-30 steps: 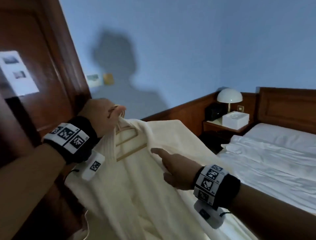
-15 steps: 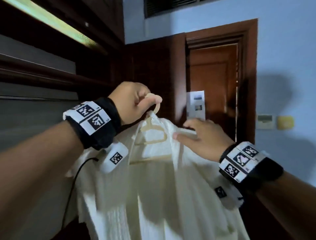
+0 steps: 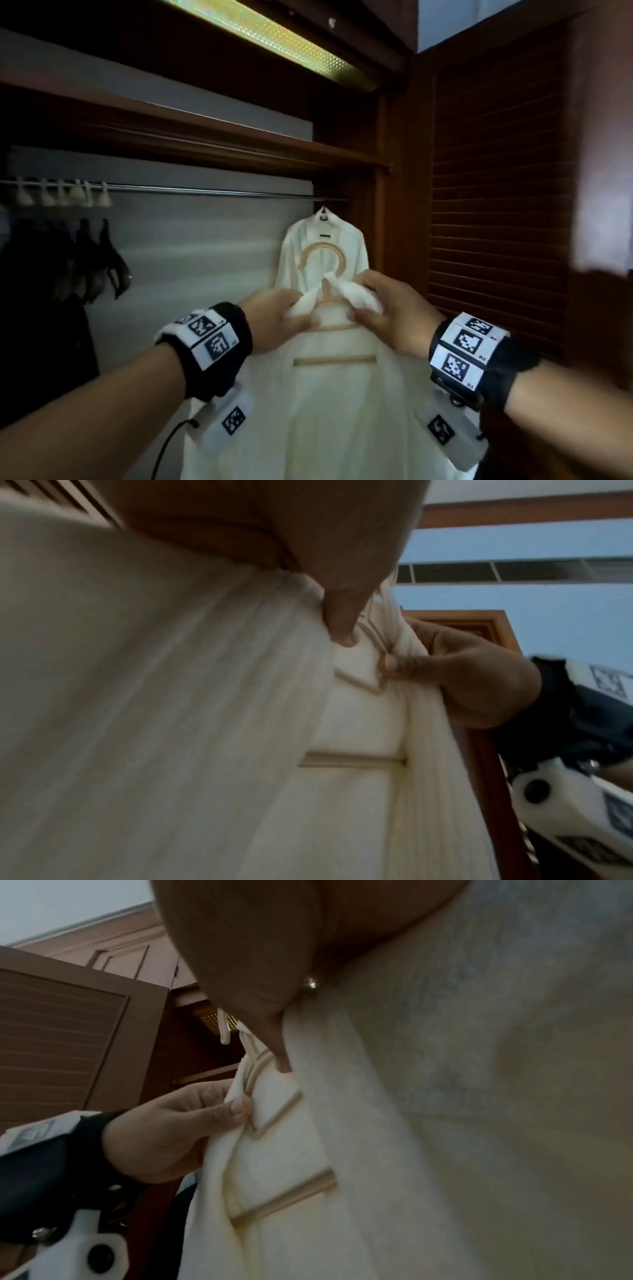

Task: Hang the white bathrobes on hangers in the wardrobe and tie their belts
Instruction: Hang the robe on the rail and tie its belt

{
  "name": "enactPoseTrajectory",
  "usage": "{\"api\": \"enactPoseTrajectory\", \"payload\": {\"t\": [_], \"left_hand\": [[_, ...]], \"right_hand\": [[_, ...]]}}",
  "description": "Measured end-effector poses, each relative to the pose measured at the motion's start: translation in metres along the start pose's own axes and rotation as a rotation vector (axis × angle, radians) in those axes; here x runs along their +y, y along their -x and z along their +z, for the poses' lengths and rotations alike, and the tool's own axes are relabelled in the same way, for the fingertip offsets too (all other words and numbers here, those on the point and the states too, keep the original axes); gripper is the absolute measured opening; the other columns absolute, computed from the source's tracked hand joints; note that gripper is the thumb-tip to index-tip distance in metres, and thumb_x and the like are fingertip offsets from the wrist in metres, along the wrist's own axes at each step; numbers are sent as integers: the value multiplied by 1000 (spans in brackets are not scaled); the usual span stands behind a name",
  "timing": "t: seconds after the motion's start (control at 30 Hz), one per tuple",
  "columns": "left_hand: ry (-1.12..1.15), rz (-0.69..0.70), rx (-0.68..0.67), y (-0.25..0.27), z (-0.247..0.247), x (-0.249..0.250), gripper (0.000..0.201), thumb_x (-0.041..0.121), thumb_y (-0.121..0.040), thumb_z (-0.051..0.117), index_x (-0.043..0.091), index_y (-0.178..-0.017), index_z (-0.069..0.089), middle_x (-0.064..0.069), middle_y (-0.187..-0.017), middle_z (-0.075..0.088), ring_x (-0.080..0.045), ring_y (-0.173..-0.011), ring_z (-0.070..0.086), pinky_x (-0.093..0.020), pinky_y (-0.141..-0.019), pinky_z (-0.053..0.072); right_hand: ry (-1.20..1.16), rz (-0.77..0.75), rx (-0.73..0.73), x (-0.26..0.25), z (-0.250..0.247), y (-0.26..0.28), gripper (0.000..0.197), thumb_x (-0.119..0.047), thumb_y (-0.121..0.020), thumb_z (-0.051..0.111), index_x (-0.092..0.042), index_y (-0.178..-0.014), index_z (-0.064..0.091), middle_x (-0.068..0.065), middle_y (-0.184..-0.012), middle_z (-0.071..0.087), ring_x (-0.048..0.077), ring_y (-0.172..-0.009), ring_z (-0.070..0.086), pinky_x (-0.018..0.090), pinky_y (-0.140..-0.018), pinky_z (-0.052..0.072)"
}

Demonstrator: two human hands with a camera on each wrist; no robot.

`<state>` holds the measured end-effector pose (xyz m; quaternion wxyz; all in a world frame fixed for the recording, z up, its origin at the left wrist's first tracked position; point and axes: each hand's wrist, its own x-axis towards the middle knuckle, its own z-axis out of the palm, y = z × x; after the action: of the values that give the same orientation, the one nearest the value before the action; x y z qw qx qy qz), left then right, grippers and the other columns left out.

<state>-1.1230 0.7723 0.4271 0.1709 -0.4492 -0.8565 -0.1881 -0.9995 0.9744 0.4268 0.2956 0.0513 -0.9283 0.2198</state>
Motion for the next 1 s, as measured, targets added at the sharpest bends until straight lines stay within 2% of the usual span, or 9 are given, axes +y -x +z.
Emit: {"api": "enactPoseTrajectory", "payload": {"t": [0.07,0.2,0.4,0.53,0.6,0.67,0.8,0.87,1.0], "left_hand": [[63,21,85,-20,9,-15,22,51,-88,56,30,-93,57,9,-83,62,-12,-77,58,-27,-69,43],[66,71,327,-75,9,-42,32,53,-82,53,27,-100,60,8,-84,66,-10,-77,60,-28,-71,48],[-98,135,494,-137,2,-117,27,46,-86,53,19,-89,57,5,-73,58,-15,-65,51,-27,-61,41],[-85,70,483,-159,4,-188,24,51,-84,52,28,-86,51,9,-67,53,-11,-62,48,-29,-59,42],[-9,68,424,-170,12,-223,21,52,-83,52,32,-88,54,8,-68,56,-9,-63,52,-28,-61,45],[58,73,358,-186,24,-257,18,52,-84,51,35,-86,56,10,-70,58,-5,-64,53,-24,-63,44],[-4,-9,321,-242,29,-324,22,48,-87,42,32,-84,56,15,-71,56,-3,-67,52,-16,-64,39],[8,-69,344,-276,25,-357,26,48,-86,38,27,-75,47,11,-66,50,-3,-60,46,-21,-60,36],[12,-175,346,-341,22,-408,36,53,-92,32,26,-80,53,6,-75,57,-18,-79,53,-26,-66,31]], "right_hand": [[-67,-56,36,22,5,-35,24,-35,-82,70,-33,-97,51,-10,-87,59,8,-77,58,34,-69,50],[-122,-166,129,57,17,-107,26,-24,-80,74,-27,-93,52,-8,-88,56,7,-75,54,21,-62,38],[-211,-231,125,91,63,-212,31,-30,-76,79,-21,-86,51,-4,-82,54,12,-68,51,26,-60,37],[-448,-314,-228,112,97,-265,43,-52,-76,71,-22,-103,57,0,-95,61,18,-85,60,31,-75,51],[-539,-345,-330,126,120,-292,34,-41,-84,66,-16,-104,56,1,-94,61,18,-84,60,34,-78,51],[-522,-376,-293,136,145,-321,21,-32,-87,64,-17,-99,56,-1,-91,61,18,-84,61,37,-78,52],[-177,-383,-96,141,182,-394,9,-30,-93,57,-23,-97,52,-3,-87,61,14,-79,58,40,-76,50],[-71,-319,-68,141,192,-435,9,-29,-96,53,-23,-101,47,-3,-87,61,13,-77,57,37,-74,48],[-8,-252,40,145,215,-513,9,-24,-95,51,-20,-102,48,-4,-88,57,17,-80,54,30,-73,40]]}}
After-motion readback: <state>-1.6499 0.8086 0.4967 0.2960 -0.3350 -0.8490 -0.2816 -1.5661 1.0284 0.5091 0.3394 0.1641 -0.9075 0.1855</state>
